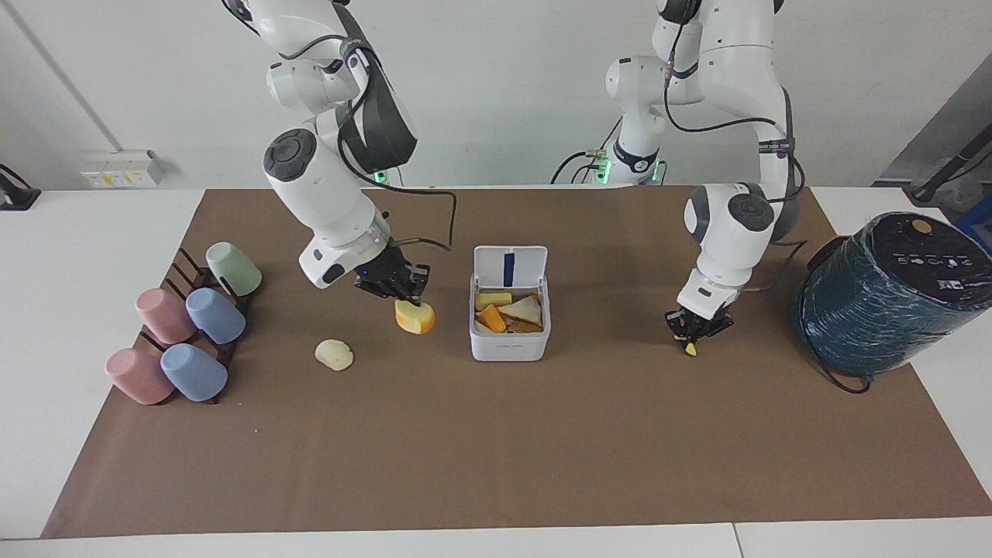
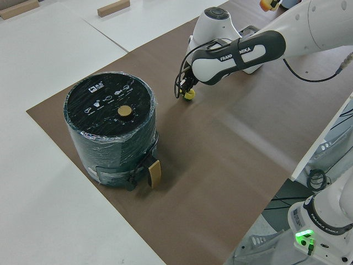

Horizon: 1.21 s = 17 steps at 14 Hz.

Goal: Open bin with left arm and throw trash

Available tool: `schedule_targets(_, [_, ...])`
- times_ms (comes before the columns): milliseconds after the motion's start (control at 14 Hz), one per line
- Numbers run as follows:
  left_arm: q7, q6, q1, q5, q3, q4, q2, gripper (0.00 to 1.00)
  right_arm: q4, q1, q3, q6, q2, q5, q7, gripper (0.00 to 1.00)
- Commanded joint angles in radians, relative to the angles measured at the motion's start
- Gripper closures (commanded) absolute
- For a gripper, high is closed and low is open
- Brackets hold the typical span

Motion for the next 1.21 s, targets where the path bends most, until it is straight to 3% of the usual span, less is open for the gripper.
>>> schedule_targets(0, [-0.015, -0.019, 0.0, 0.013, -0.007, 0.026, -0.034, 1.0, 0.009, 0.054, 0.002, 0.061, 0.027, 0.131, 0.094, 1.0])
schedule_targets(143, [-0.023, -0.12, -0.01, 0.01, -0.012, 0.115, -0.038, 1.0, 0.0, 0.08, 0.002, 0.09, 0.053, 0.229, 0.102, 1.0])
schedule_targets(357, [-0.06, -0.278, -0.034, 0.002, -0.035, 0.244, -0.038, 1.0, -0.016, 0.106, 0.001, 0.095, 0.082, 0.251, 0.102, 1.0])
schedule_targets(500, [-0.115, -0.318, -0.069, -0.036, -0.046, 0.29, -0.038, 1.0, -0.029, 0.117, 0.002, 0.097, 0.081, 0.251, 0.102, 1.0])
schedule_targets(571, [-0.126, -0.325, -0.085, -0.085, -0.046, 0.308, -0.038, 1.0, -0.04, 0.124, 0.002, 0.095, 0.078, 0.251, 0.102, 0.79])
schedule_targets(643, [-0.129, -0.328, -0.111, -0.122, -0.046, 0.327, -0.036, 1.0, -0.045, 0.135, 0.001, 0.097, 0.076, 0.251, 0.102, 0.43])
schedule_targets(714, [-0.138, -0.334, -0.134, -0.146, -0.046, 0.345, -0.031, 1.0, -0.043, 0.137, 0.001, 0.097, 0.076, 0.249, 0.102, 0.0])
schedule_targets(1000, [-0.166, -0.3, -0.226, -0.197, -0.047, 0.351, -0.025, 1.0, -0.022, 0.123, -0.004, 0.097, 0.068, 0.231, 0.093, 0.0])
schedule_targets(1143, [-0.173, -0.235, -0.272, -0.295, -0.047, 0.344, -0.021, 1.0, -0.022, 0.094, -0.027, 0.097, 0.03, 0.111, 0.072, 0.0])
